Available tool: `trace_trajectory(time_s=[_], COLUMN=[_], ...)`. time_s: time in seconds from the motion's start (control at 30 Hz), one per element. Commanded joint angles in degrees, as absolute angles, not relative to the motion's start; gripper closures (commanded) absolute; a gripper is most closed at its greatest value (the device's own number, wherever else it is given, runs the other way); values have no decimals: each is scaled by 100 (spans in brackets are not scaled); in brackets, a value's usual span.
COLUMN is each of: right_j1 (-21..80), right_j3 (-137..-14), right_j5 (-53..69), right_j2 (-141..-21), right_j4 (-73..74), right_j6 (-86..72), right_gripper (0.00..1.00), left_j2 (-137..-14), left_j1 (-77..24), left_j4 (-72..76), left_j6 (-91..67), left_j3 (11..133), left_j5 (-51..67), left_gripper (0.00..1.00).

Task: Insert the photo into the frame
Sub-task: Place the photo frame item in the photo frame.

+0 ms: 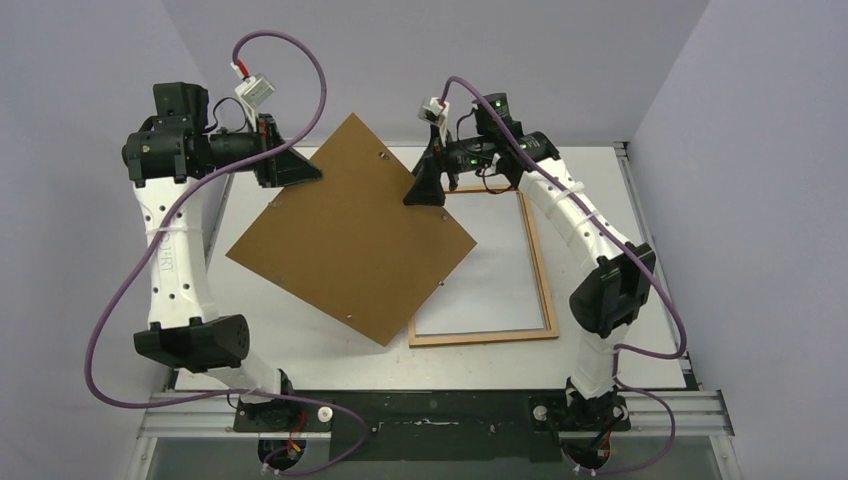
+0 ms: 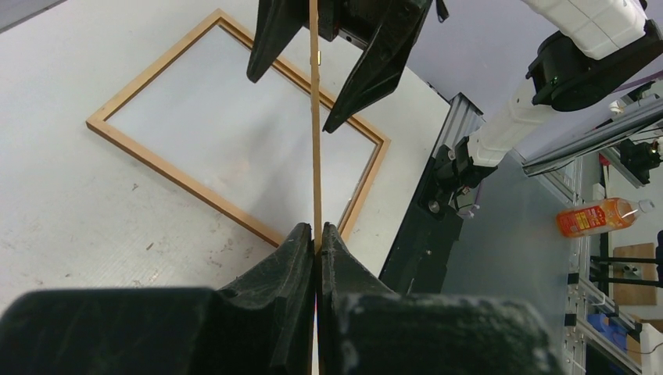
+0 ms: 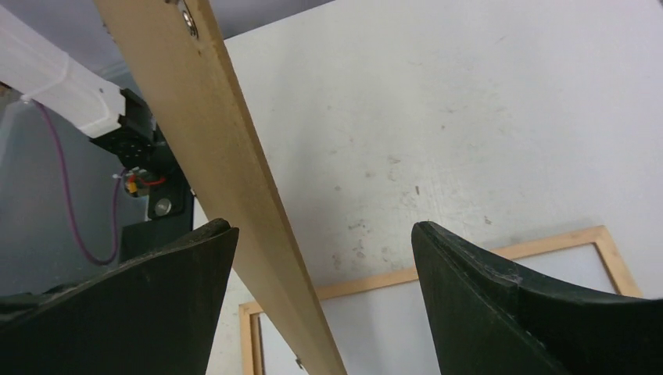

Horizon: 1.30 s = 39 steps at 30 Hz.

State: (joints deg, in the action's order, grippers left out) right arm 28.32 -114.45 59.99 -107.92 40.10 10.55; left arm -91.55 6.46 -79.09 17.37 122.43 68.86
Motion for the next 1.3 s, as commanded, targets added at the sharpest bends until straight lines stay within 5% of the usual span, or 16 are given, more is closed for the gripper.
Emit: trace_trajectory(time_s=[0.0, 0.3, 0.6, 0.73, 0.9, 0.97, 1.07, 1.27], right_j1=[2906, 3235, 3379, 3548, 3524, 3477, 3351, 3073], right_j3=[-10855, -9887, -8418, -7996, -7751, -7720, -7699, -7826], right_j5=[7052, 7201, 7072, 6787, 6285, 6025, 5686, 5082], right_j2=[-10303, -9916, -9103, -8872, -8668, -8628, -8625, -8508], right_j4=[2473, 1148, -2753, -3208, -3151, -2949, -2761, -1472], right_j6=[173, -1162, -4668, -5125, -5447, -5542, -5794, -5250], right_gripper=[21, 74, 95, 95, 95, 95, 95, 95], left_j2=[-8948, -8896, -8868, -8810, -8597, -8658, -8777, -9027], left_j1=[642, 686, 981, 1112, 1448, 1522, 1577, 1702], left_j4=[-7841, -7305, -5918, -5204, -3916, -3972, -4269, -4807], left_j6=[1743, 1385, 418, -127, -1102, -1107, -994, -825], left_j3=[12197, 11914, 11143, 10770, 10171, 10188, 10297, 10620], left_j5=[7391, 7246, 6821, 6519, 6389, 6358, 5873, 4409], left_gripper=[100, 100, 99, 61, 23, 22, 2, 4])
